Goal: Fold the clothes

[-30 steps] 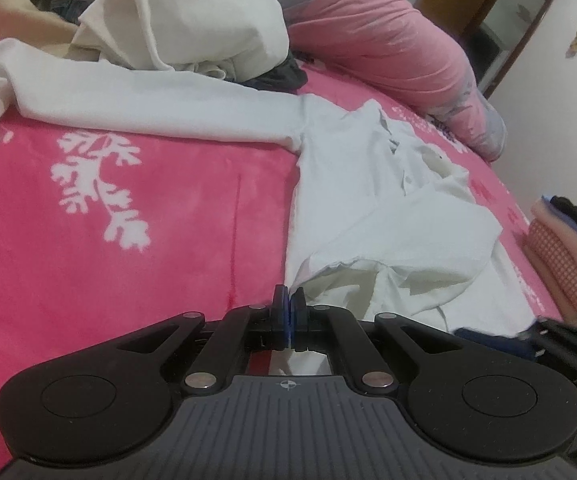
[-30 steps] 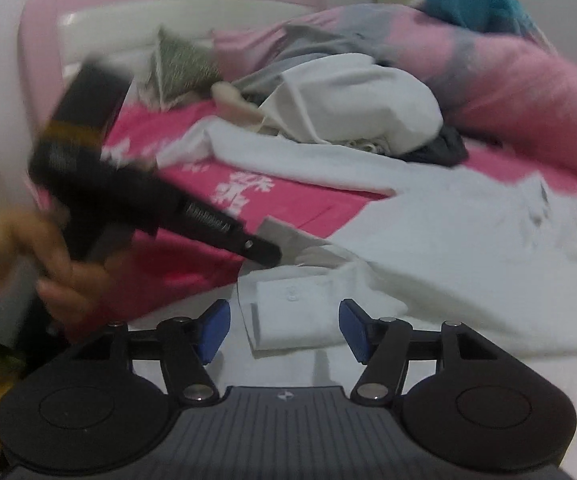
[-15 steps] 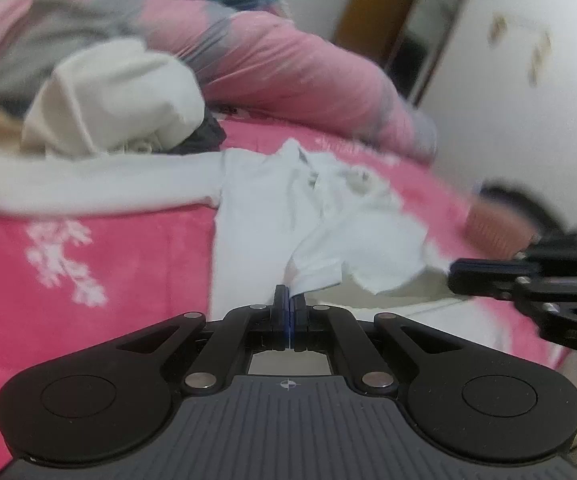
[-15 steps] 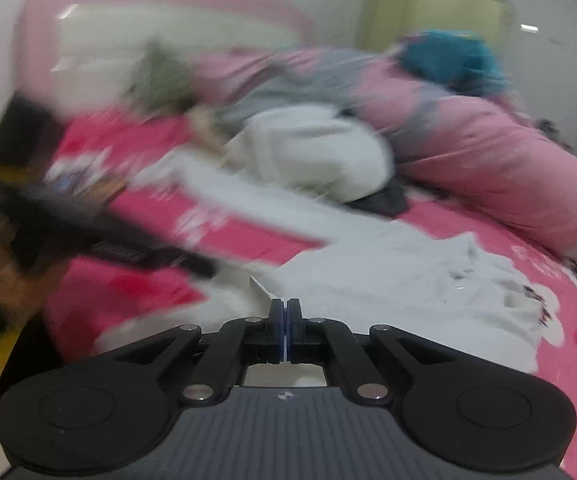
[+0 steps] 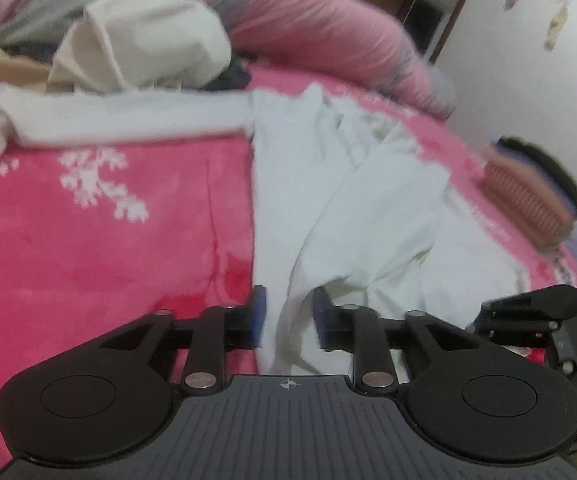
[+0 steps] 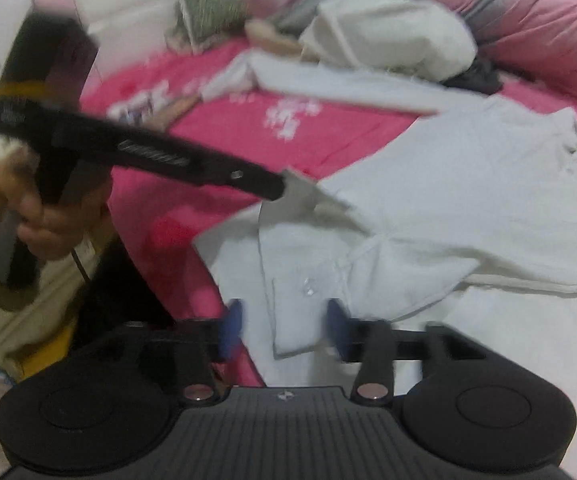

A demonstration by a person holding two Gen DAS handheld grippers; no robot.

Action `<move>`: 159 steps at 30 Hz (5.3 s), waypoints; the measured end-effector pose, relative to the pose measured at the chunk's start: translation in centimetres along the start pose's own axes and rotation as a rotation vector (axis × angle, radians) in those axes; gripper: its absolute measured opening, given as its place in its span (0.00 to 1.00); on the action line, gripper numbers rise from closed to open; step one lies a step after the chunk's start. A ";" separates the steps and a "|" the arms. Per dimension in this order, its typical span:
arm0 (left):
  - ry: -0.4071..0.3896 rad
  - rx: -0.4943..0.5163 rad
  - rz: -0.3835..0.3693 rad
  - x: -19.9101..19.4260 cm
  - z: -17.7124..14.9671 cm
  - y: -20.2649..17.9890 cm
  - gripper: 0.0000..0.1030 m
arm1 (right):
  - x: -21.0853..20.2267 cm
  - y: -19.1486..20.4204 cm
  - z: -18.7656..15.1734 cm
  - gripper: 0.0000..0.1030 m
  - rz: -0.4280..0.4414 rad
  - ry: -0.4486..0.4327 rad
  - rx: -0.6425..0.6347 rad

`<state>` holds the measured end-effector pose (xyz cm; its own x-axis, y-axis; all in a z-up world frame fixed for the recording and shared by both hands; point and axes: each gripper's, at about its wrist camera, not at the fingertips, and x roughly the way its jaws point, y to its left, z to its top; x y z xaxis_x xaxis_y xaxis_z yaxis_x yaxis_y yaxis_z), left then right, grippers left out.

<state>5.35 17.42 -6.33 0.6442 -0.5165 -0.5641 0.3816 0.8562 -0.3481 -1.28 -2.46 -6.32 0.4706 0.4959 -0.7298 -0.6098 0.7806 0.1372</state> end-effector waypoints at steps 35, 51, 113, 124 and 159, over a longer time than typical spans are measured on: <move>0.127 0.160 0.093 16.7 1.7 -9.2 0.27 | -4.5 -34.7 -5.9 0.02 -0.447 -0.272 0.738; 0.104 0.152 0.063 16.4 1.0 -8.9 0.28 | -4.0 -39.6 7.4 0.29 -0.429 -0.211 0.469; 0.078 0.119 0.101 13.8 -1.5 -12.2 0.31 | -17.2 -18.0 -12.2 0.35 -0.312 0.257 0.125; 0.074 0.041 0.103 10.6 -1.2 -11.8 0.31 | -20.2 -18.0 -6.8 0.36 -0.308 -0.105 0.305; -0.474 -0.672 0.701 7.9 10.0 16.9 0.00 | 1.6 -20.2 8.6 0.44 0.104 -0.132 0.645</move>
<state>23.54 27.94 -9.15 0.8235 0.2668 -0.5008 -0.5211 0.7048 -0.4814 17.27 -14.18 -4.53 0.5291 0.5910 -0.6089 -0.1714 0.7773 0.6054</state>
